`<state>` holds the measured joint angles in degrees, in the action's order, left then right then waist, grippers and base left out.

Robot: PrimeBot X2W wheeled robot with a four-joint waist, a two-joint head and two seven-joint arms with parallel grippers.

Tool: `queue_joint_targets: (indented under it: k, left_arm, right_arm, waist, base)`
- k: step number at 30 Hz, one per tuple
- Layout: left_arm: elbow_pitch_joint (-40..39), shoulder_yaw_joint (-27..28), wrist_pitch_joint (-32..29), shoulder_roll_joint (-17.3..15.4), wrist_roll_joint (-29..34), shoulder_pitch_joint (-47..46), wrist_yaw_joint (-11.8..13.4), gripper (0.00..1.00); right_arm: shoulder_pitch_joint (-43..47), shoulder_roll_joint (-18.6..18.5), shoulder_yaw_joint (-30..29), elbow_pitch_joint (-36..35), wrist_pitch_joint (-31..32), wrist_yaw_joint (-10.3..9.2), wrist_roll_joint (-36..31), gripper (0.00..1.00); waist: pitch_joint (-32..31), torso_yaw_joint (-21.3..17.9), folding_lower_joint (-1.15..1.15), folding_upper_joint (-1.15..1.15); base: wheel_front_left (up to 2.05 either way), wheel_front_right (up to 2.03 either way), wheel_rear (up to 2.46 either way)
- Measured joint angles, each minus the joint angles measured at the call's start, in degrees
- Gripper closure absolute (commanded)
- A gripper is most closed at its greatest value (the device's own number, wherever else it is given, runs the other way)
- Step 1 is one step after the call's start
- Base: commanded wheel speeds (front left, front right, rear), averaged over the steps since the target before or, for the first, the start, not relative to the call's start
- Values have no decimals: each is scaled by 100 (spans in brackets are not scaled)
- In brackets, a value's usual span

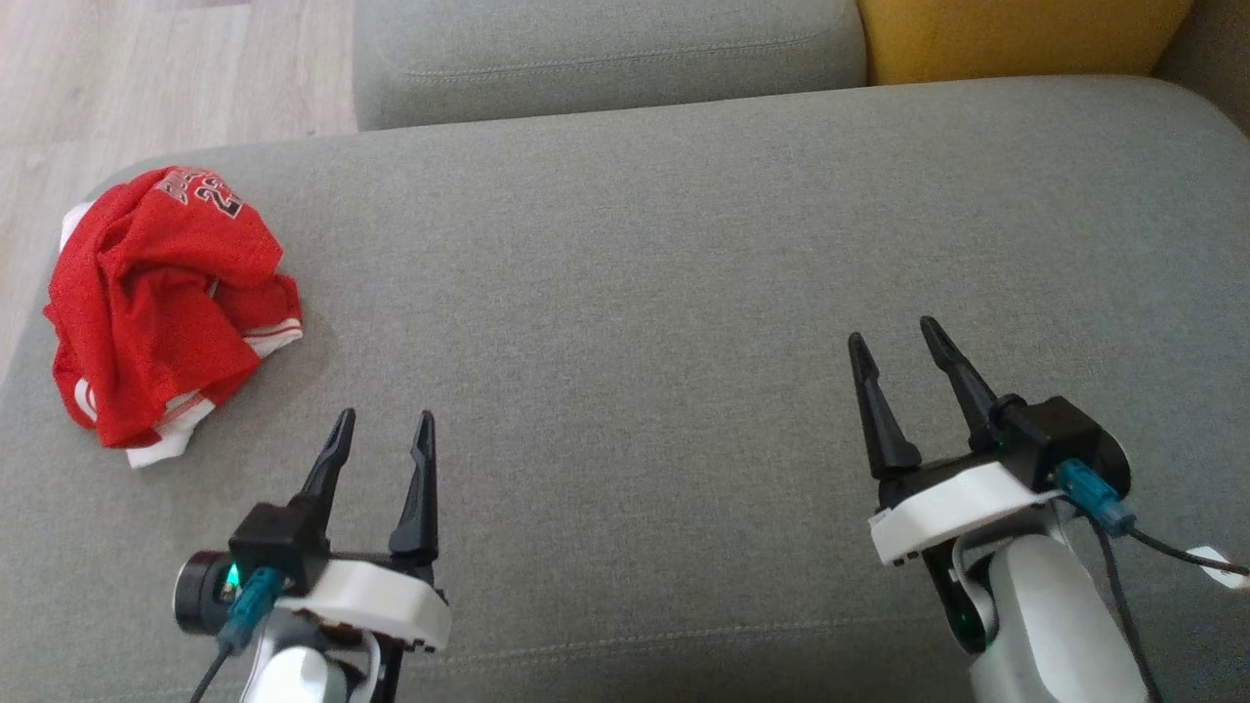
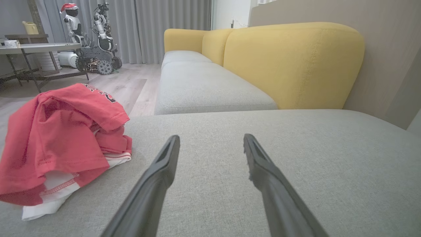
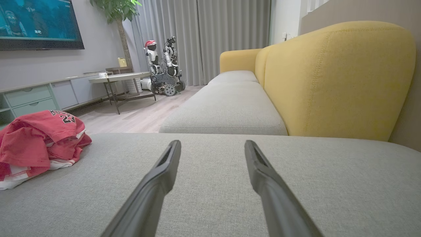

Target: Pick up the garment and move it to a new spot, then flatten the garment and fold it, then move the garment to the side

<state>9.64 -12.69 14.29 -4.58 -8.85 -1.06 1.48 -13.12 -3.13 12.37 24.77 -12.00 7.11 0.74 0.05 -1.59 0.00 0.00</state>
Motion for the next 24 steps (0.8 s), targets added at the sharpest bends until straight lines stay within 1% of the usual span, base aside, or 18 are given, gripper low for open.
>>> queue_joint_targets:
  k: [8, 15, 24]
  left_arm:
    - [148, 266, 0, 111, -88, 63, -201, 0]
    - [171, 401, 0, 147, -81, 62, -282, 0]
    - [231, 414, 0, 175, -71, 59, -353, 0]
  right_arm:
    - [0, 0, -5, 43, 27, 0, 3, 0]
    - [0, 1, -23, 104, 27, 0, 3, 0]
    - [0, 1, -82, 137, 25, 0, 13, 0]
  waist:
    - [15, -7, 0, 0]
    - [19, 5, 0, 0]
    - [20, 57, 0, 0]
  base:
    - [0, 0, 0]
    - [0, 0, 0]
    - [0, 0, 0]
